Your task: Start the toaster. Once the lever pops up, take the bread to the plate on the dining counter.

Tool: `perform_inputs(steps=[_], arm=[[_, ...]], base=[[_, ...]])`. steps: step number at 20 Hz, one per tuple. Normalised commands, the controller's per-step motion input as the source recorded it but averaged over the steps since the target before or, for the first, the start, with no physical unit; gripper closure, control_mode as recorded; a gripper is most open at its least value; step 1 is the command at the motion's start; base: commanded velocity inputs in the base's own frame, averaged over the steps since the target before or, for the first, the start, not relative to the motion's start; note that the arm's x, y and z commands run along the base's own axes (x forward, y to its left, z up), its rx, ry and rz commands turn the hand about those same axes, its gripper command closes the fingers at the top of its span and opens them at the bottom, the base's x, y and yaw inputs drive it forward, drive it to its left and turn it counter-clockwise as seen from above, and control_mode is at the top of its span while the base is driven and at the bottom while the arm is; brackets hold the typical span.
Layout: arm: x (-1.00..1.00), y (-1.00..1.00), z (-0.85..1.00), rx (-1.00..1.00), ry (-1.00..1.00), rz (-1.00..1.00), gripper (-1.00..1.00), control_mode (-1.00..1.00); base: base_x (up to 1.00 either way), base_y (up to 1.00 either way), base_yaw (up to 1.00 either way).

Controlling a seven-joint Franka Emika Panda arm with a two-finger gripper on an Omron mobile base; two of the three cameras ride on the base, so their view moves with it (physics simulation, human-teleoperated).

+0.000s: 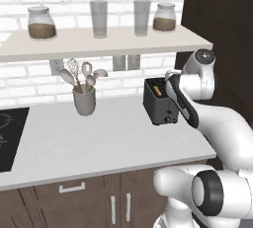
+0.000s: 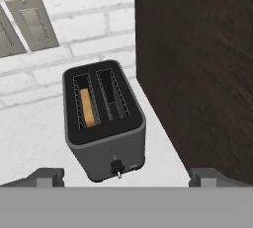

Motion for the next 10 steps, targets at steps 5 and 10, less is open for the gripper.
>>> perform_inputs(steps=[5,10], arm=[[0.00,0.00,0.00,0.00,0.00,0.00,-1.00,-1.00],[0.00,0.00,0.00,0.00,0.00,0.00,-1.00,-1.00]], base=[[0.00,0.00,0.00],[0.00,0.00,0.00]])
